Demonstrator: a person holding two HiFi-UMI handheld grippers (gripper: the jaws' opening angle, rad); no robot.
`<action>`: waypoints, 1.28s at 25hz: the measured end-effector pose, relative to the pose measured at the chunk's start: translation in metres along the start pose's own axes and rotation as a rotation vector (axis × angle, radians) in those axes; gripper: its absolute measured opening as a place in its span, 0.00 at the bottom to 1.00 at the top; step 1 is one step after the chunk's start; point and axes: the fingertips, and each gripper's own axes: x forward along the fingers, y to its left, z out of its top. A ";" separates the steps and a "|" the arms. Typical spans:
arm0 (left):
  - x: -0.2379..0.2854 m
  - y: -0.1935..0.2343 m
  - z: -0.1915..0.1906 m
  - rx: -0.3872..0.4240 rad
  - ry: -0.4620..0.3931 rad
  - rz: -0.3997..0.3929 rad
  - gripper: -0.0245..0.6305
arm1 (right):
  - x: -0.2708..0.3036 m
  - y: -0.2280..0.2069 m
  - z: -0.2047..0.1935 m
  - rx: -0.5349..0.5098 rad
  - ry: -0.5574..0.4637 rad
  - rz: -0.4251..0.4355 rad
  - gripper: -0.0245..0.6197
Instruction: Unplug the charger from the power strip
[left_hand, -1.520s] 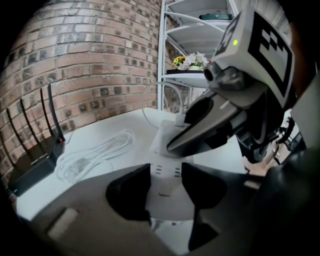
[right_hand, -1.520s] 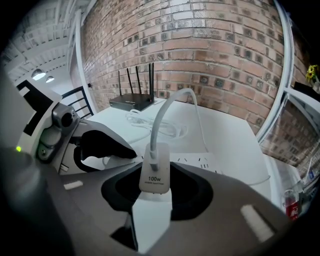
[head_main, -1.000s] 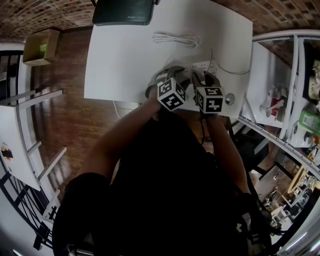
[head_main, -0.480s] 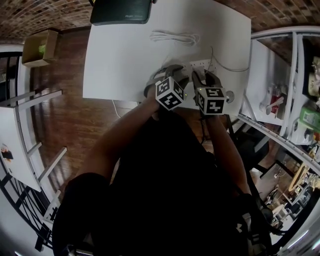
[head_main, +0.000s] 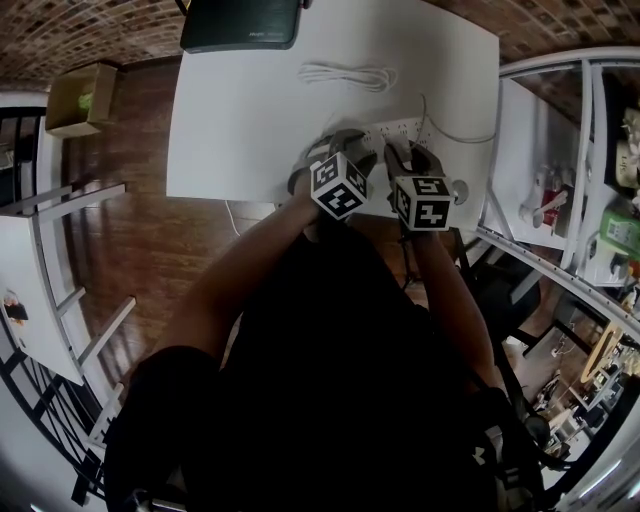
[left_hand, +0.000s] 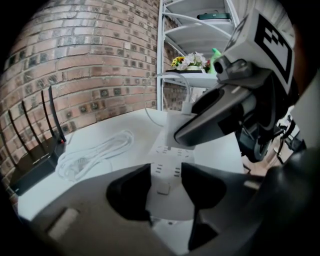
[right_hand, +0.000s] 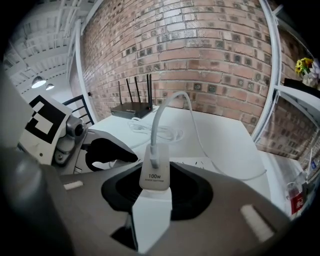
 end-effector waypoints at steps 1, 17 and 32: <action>0.000 0.000 0.000 0.000 0.000 0.000 0.33 | -0.001 0.000 0.000 0.003 -0.003 0.001 0.25; -0.028 0.002 0.012 0.035 -0.042 0.033 0.33 | -0.039 -0.027 0.013 0.132 -0.107 -0.004 0.25; -0.090 -0.001 0.006 -0.132 -0.089 0.002 0.33 | -0.060 -0.053 -0.001 0.333 -0.179 -0.011 0.25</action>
